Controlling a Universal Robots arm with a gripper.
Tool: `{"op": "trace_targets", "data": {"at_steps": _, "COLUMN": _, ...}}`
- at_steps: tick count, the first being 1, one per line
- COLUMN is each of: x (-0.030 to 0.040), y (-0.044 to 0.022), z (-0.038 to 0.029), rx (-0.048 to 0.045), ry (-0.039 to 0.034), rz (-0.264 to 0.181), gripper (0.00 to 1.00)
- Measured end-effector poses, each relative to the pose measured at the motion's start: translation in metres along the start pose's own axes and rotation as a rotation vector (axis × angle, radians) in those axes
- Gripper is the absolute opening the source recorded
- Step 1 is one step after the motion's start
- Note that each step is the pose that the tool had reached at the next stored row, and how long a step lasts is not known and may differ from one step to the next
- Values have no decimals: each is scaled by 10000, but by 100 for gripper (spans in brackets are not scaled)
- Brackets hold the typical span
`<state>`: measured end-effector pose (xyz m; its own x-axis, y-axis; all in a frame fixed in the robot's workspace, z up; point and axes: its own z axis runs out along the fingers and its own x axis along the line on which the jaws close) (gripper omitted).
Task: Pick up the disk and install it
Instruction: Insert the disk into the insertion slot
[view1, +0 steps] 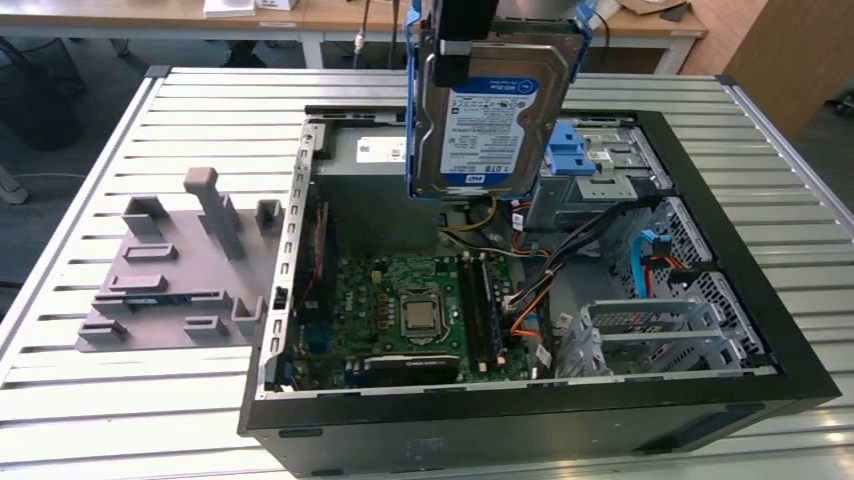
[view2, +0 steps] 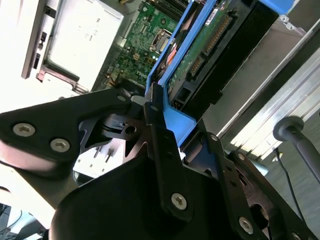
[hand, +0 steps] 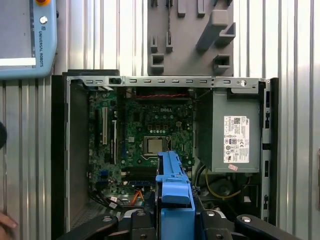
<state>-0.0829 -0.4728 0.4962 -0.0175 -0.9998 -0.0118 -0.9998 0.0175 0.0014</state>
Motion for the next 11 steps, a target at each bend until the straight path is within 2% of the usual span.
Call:
{"op": "trace_targets", "data": {"at_steps": 2, "x": 51, "y": -2, "z": 1, "rx": 0, "ry": 0, "rz": 2, "gripper": 36}}
{"op": "trace_targets", "data": {"at_steps": 4, "x": 73, "y": -31, "z": 2, "rx": -1, "ry": 0, "rz": 3, "gripper": 36}}
{"op": "trace_targets", "data": {"at_steps": 8, "x": 75, "y": -168, "z": 6, "rx": -1, "ry": 0, "rz": 3, "gripper": 36}}
{"op": "trace_targets", "data": {"at_steps": 11, "x": 115, "y": -215, "z": 13, "rx": -2, "ry": 1, "rz": 2, "gripper": 36}}
